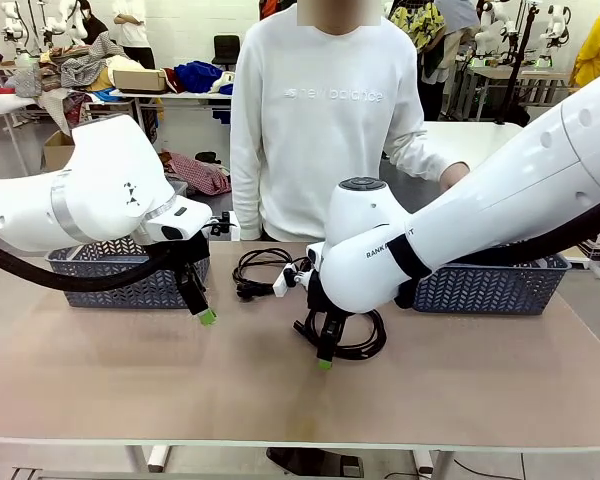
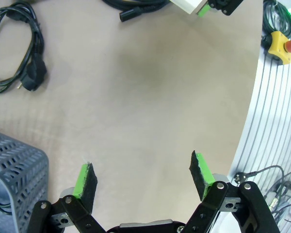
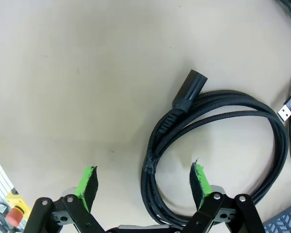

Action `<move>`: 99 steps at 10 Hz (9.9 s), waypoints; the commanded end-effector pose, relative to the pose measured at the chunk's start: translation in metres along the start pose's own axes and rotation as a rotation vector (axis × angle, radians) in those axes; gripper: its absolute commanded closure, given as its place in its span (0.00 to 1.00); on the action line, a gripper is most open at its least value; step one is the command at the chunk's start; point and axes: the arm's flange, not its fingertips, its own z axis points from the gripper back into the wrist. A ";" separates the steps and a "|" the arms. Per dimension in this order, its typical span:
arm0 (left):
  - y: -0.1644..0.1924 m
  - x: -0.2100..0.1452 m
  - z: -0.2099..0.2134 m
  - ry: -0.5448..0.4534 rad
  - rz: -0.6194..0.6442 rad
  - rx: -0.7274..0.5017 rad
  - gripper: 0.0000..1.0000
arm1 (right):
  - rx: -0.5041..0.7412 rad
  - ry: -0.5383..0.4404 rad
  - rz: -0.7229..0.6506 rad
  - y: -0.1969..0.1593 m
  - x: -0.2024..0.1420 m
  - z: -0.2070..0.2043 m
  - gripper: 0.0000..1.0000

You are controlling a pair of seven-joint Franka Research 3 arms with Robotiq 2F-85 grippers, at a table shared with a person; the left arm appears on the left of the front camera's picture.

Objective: Organize the cables according to human instructions.
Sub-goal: Pick up a bundle of cables and place it in the basket indicated by the human.

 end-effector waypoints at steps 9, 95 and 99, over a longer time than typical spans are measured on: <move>0.000 -0.001 0.001 -0.002 0.007 0.000 0.00 | -0.019 -0.004 -0.082 -0.009 0.012 0.001 0.80; 0.000 -0.001 0.001 -0.002 0.007 0.000 0.00 | -0.053 -0.381 -0.136 -0.069 -0.149 0.133 0.00; 0.000 -0.001 0.001 -0.002 0.007 0.000 0.00 | -0.040 -0.344 -0.147 -0.071 -0.143 0.134 0.00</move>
